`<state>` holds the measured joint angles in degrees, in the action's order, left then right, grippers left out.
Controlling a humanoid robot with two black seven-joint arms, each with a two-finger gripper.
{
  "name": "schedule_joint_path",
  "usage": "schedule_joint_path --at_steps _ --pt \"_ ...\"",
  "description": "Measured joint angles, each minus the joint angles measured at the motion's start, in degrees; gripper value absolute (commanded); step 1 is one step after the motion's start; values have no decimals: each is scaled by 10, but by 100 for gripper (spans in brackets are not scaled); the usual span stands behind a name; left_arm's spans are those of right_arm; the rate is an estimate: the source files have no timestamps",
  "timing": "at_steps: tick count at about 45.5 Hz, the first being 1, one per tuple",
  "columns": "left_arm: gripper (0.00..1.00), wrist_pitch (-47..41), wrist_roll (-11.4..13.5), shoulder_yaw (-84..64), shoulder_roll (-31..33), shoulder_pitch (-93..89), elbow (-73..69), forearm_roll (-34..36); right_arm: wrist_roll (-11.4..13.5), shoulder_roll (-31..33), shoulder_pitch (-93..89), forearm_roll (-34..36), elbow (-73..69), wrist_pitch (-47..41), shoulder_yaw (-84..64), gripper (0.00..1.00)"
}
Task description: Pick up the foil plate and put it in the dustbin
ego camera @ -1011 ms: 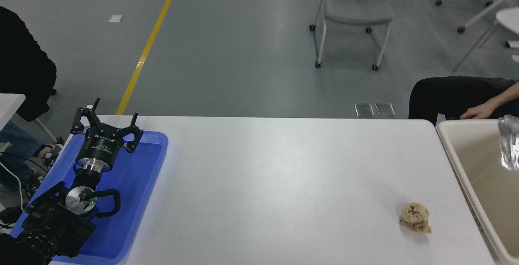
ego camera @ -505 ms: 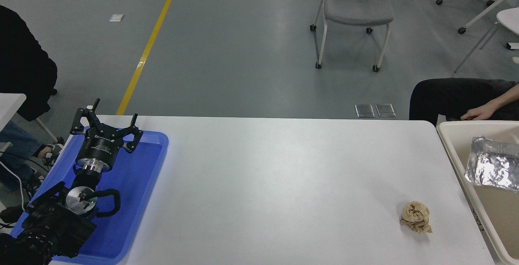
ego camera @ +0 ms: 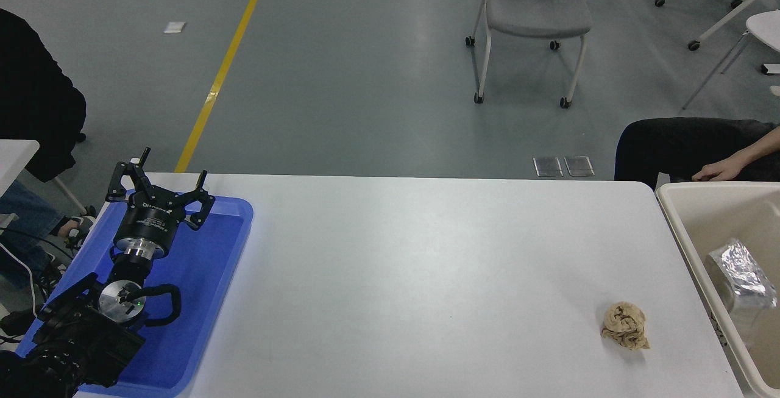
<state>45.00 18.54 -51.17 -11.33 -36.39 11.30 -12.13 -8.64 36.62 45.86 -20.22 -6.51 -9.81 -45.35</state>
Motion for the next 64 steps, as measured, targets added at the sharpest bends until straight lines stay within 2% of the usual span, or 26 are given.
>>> schedule_joint_path --at_steps 14,37,53,64 --pt "100 0 0 0 1 -1 0 0 -1 -3 146 -24 -68 -24 -52 100" --pt "100 0 0 0 1 -1 0 0 2 -20 490 -118 -426 -91 -138 100" --pt "100 0 0 0 1 -1 0 0 3 -106 648 -117 -583 -190 -155 100" --pt "100 0 0 0 0 0 0 0 3 -194 702 -47 -622 -274 -168 100"
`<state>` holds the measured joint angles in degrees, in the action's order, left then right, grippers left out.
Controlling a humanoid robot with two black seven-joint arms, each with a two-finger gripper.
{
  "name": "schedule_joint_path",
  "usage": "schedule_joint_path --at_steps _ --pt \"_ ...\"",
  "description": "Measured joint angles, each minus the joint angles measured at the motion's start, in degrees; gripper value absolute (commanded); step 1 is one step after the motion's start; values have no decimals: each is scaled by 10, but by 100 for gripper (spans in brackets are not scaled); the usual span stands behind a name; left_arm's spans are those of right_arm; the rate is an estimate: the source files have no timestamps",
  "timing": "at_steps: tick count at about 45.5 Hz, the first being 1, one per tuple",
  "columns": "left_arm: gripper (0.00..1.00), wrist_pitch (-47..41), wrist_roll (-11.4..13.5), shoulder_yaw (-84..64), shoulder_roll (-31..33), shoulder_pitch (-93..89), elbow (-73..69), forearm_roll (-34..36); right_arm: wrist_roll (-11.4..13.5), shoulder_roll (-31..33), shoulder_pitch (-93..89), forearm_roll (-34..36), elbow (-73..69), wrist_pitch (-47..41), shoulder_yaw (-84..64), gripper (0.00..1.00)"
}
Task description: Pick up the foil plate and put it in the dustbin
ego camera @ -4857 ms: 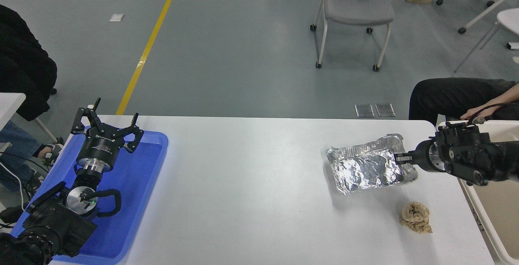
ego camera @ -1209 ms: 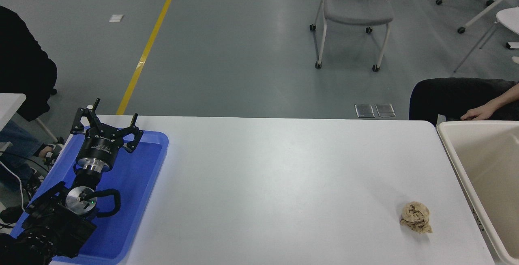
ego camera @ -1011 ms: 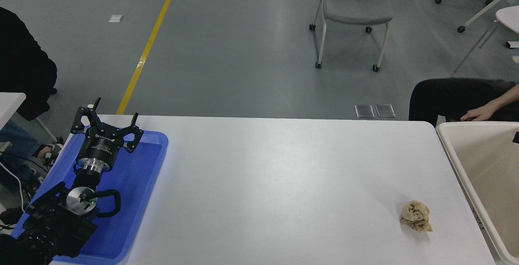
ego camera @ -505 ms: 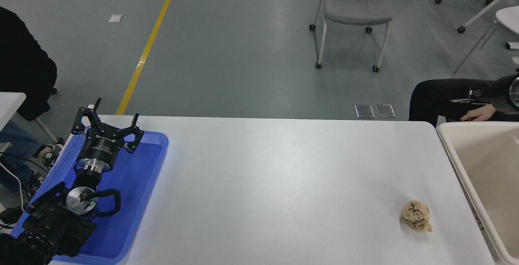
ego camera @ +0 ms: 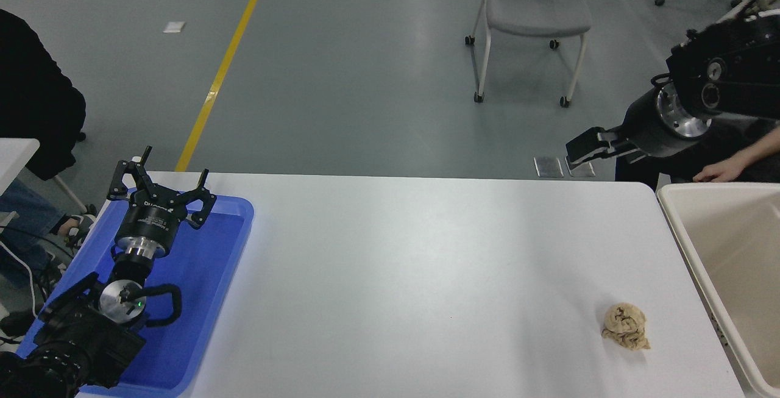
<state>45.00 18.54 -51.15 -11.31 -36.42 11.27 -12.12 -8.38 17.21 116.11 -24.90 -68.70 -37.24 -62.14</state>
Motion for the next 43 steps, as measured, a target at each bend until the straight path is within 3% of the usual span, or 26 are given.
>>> schedule_joint_path --at_steps 17,43 --pt "100 0 0 0 0 0 0 0 -2 -107 75 117 -33 -64 -39 100" --pt "100 0 0 0 0 0 0 0 -2 -111 137 170 -76 -77 -91 100"
